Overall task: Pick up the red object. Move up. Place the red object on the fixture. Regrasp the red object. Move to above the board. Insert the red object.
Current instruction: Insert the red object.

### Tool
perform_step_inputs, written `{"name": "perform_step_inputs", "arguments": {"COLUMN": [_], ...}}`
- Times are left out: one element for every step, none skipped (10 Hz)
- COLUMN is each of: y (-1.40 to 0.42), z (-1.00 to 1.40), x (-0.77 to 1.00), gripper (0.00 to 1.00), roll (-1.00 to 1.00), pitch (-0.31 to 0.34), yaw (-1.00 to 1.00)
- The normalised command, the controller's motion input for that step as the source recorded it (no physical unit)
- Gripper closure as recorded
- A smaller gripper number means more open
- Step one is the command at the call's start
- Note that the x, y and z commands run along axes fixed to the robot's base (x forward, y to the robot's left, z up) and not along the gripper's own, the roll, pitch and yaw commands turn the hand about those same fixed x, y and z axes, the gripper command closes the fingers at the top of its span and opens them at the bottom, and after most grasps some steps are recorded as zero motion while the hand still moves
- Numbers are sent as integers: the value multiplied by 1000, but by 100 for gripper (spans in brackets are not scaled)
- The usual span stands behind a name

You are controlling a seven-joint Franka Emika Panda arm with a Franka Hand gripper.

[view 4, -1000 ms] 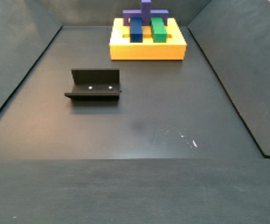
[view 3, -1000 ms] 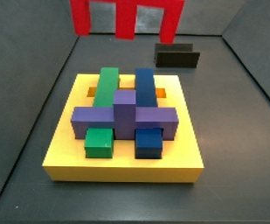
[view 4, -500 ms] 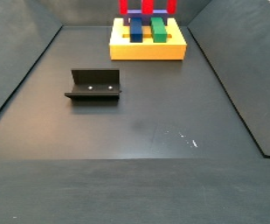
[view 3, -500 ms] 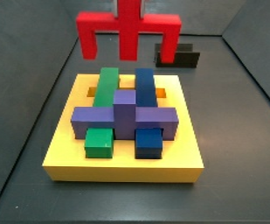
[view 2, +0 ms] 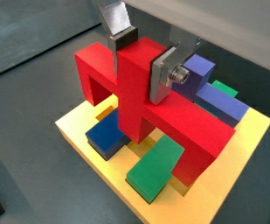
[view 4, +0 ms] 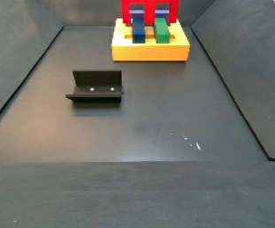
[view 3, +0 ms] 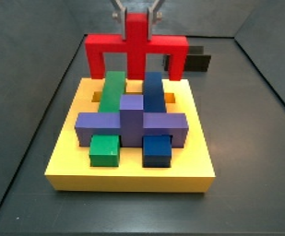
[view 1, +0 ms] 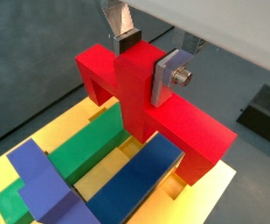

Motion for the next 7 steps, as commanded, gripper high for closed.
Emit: {"name": "perform_step_inputs", "arguments": {"y": [-43,-54,-100,-100,-80,-40,-6], "z": [-249,-166,-106,-117,-166,-180,-206], "x": [0,0,-114,-120,-60,0,0], "gripper": [100,100,100,100,100,100,100], "roll": [0,0,0,21,37,24,19], "pitch": [-86,-96,-114,-97,-74,-37,-17], "yaw": [114,134,60,40,89,114,114]}}
